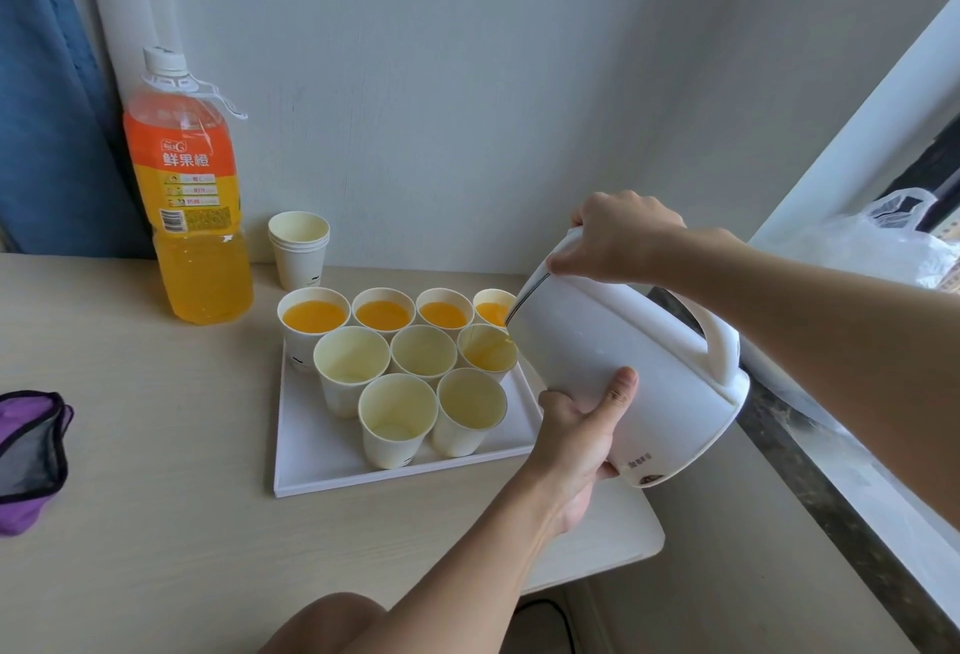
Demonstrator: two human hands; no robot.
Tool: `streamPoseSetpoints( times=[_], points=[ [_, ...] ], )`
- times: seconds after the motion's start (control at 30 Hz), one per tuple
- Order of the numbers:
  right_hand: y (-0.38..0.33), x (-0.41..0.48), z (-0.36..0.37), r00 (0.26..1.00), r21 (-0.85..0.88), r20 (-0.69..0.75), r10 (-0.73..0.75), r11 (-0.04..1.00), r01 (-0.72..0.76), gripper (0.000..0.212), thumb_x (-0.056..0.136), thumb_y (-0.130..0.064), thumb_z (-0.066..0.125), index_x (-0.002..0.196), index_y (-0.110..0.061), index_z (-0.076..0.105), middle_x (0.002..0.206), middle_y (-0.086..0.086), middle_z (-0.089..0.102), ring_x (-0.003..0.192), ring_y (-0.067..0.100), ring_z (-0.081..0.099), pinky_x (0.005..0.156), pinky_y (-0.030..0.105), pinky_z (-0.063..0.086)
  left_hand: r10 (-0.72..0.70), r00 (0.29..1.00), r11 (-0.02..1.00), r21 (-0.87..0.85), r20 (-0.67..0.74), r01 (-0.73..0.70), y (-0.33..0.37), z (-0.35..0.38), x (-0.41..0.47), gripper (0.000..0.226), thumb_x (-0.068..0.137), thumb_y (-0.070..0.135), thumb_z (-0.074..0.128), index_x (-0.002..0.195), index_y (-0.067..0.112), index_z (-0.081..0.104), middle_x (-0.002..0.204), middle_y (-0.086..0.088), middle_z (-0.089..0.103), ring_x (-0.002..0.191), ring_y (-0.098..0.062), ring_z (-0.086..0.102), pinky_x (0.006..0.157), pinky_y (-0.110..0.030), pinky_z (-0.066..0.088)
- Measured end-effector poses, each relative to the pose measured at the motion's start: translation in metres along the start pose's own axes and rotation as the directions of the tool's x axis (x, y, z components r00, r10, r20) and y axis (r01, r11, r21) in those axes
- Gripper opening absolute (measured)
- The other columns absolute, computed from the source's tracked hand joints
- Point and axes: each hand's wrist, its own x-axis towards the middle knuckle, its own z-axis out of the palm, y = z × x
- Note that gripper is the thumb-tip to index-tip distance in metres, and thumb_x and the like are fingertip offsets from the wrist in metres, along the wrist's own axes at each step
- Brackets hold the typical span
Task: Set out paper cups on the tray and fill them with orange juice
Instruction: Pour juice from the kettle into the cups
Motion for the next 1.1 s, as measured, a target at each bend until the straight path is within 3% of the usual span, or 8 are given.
streamPoseSetpoints(
  times=[0.17,0.23,0.43,0.77,0.97,1.1],
  points=[
    [-0.0007,0.0001,-0.0009,1.000,0.003,-0.003,-0.008,1.000,0.008,0.032,0.079,-0.045,0.066,0.091,-0.016,0.066,0.082,0.004,0.061,0.077,0.026,0.059,0.053,0.024,0.036,0.015,1.000,1.000,-0.020,0.006,-0.015,0.0024,0.0017,-0.0018,0.104,0.056,0.067,0.084,0.139,0.017,0.044,0.129,-0.001,0.068,0.117,-0.023,0.066,0.081,-0.047,0.062],
    [-0.0015,0.0000,-0.0009,1.000,-0.002,-0.007,-0.011,1.000,0.011,0.033,0.079,-0.046,0.066,0.094,-0.017,0.066,0.083,0.003,0.061,0.078,0.027,0.059,0.052,0.023,0.036,0.014,1.000,1.000,-0.013,0.000,-0.014,0.0024,0.0016,-0.0021,0.097,0.063,0.063,0.083,0.139,0.017,0.043,0.129,-0.002,0.068,0.116,-0.023,0.065,0.078,-0.044,0.062],
    [-0.0031,-0.0003,-0.0006,1.000,-0.004,-0.012,-0.016,1.000,0.016,0.032,0.078,-0.045,0.066,0.092,-0.016,0.066,0.084,0.004,0.062,0.074,0.026,0.057,0.052,0.023,0.036,0.015,1.000,1.000,-0.016,0.005,-0.015,0.0022,0.0036,-0.0034,0.085,0.073,0.058,0.082,0.138,0.017,0.044,0.128,-0.003,0.068,0.114,-0.024,0.065,0.091,-0.056,0.057],
    [-0.0026,-0.0022,-0.0023,1.000,-0.005,-0.008,-0.025,1.000,0.025,0.036,0.078,-0.047,0.067,0.096,-0.016,0.067,0.082,0.004,0.061,0.073,0.026,0.056,0.054,0.023,0.038,0.010,1.000,1.000,-0.023,-0.001,-0.010,0.0009,0.0039,-0.0013,0.119,0.044,0.076,0.089,0.138,0.017,0.045,0.128,-0.003,0.069,0.117,-0.027,0.066,0.087,-0.054,0.060],
    [-0.0025,-0.0027,-0.0023,1.000,-0.010,-0.006,-0.030,0.999,0.030,0.036,0.078,-0.047,0.067,0.096,-0.016,0.067,0.083,0.004,0.062,0.074,0.027,0.057,0.053,0.023,0.038,0.014,1.000,0.999,-0.038,0.014,-0.014,0.0014,0.0044,-0.0019,0.127,0.037,0.078,0.089,0.139,0.018,0.045,0.129,-0.004,0.067,0.117,-0.026,0.065,0.081,-0.048,0.063],
    [-0.0031,-0.0031,-0.0025,1.000,-0.017,-0.001,-0.031,0.999,0.031,0.034,0.078,-0.046,0.067,0.092,-0.016,0.065,0.080,0.004,0.061,0.072,0.026,0.057,0.052,0.024,0.037,0.012,1.000,0.999,-0.033,0.007,-0.012,0.0015,0.0048,-0.0019,0.116,0.047,0.072,0.088,0.140,0.016,0.044,0.131,-0.005,0.067,0.117,-0.025,0.065,0.089,-0.055,0.060]
  ],
)
